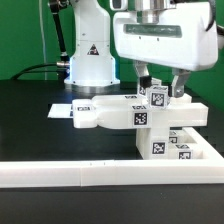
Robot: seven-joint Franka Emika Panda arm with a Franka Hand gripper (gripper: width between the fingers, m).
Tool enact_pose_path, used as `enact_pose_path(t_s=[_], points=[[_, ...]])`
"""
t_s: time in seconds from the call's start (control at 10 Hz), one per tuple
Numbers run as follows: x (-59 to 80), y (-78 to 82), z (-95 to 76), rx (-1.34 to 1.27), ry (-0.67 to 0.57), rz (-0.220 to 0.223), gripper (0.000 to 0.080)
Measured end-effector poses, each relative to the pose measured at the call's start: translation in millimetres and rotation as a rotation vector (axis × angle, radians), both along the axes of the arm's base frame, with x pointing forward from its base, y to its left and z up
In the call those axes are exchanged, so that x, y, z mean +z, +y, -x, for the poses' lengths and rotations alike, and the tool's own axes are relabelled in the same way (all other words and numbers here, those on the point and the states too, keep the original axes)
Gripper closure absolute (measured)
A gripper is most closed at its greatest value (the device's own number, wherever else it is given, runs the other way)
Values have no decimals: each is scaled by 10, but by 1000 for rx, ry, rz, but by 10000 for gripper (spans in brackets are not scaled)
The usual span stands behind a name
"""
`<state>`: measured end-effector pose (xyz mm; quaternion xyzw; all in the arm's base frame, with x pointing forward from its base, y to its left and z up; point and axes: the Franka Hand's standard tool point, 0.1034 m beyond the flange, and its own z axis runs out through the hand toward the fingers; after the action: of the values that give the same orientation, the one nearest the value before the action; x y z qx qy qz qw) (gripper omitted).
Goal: Assemble chair
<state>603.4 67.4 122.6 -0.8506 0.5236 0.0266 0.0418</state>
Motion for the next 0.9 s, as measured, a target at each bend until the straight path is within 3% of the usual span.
enact_pose_path(t_s=[0.7, 0.8, 0.9], points=[[-23, 2, 9, 476, -41, 6, 151], [-23, -1, 9, 479, -41, 6, 246], [-23, -1, 9, 478, -41, 6, 246]])
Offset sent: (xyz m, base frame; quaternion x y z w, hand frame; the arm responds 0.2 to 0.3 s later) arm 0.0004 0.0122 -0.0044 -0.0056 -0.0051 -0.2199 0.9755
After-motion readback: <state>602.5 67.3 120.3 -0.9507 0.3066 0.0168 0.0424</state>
